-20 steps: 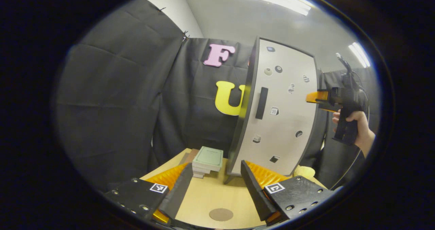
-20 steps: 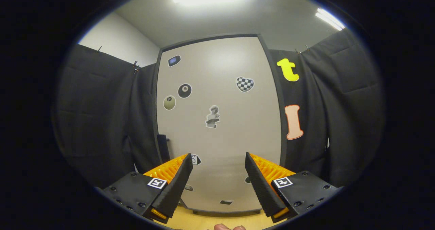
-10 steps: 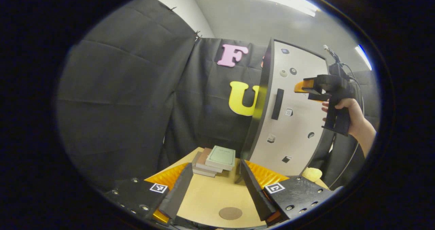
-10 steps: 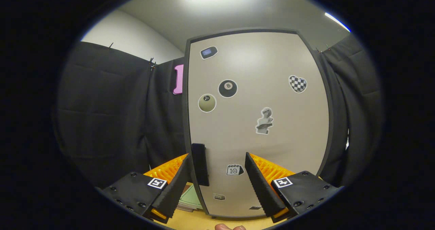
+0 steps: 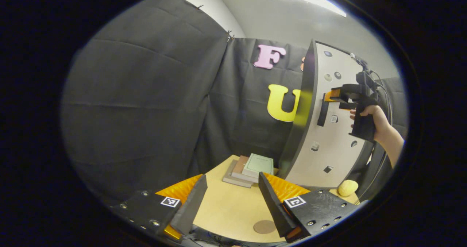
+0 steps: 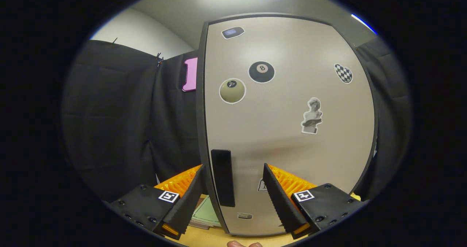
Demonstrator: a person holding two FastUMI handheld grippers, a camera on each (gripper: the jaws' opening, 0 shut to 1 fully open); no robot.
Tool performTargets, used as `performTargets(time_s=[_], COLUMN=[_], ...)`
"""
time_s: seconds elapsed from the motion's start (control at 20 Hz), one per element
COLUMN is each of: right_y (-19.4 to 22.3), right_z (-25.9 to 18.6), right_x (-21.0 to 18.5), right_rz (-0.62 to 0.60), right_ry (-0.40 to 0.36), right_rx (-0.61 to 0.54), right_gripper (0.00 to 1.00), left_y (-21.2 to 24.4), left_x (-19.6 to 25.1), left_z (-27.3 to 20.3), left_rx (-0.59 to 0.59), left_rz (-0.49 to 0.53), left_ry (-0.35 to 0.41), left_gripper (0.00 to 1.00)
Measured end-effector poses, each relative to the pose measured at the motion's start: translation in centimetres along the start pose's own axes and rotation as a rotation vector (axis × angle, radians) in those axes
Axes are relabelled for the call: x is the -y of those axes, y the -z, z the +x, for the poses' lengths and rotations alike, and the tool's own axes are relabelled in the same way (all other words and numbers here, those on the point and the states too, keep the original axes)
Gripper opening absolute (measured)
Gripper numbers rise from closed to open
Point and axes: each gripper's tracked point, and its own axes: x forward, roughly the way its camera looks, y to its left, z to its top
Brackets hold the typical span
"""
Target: Open the cabinet door with the right hand, grasp the bottle in the cabinet with the left hand and place it on the coaster, then close the cabinet door with the right hand.
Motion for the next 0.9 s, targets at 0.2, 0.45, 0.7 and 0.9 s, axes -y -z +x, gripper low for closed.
performTargets(time_s=[0.2,0.45,0.7,0.9], right_y=[0.7,2.2,3.0,3.2], right_z=[1.8,3.5,4.0,3.9], right_x=[-0.6,-1.0,-1.5,-1.1], right_rz=[-0.013,0.001,0.012,0.007], right_ry=[0.008,0.017,0.035,0.051], right_rx=[-0.021,-0.071,-0.102,-0.11], right_gripper=[0.98,0.81,0.45,0.34], left_y=[-0.9,-0.8,-0.3,-0.6], left_x=[0.3,0.8,0.3,-0.1], left_z=[1.2,1.8,1.6,1.0], left_rx=[0.017,0.016,0.012,0.022], left_rz=[0.026,0.044,0.036,0.024], left_ry=[0.007,0.009,-0.034,-0.037], left_gripper=[0.88,0.86,0.85,0.86])
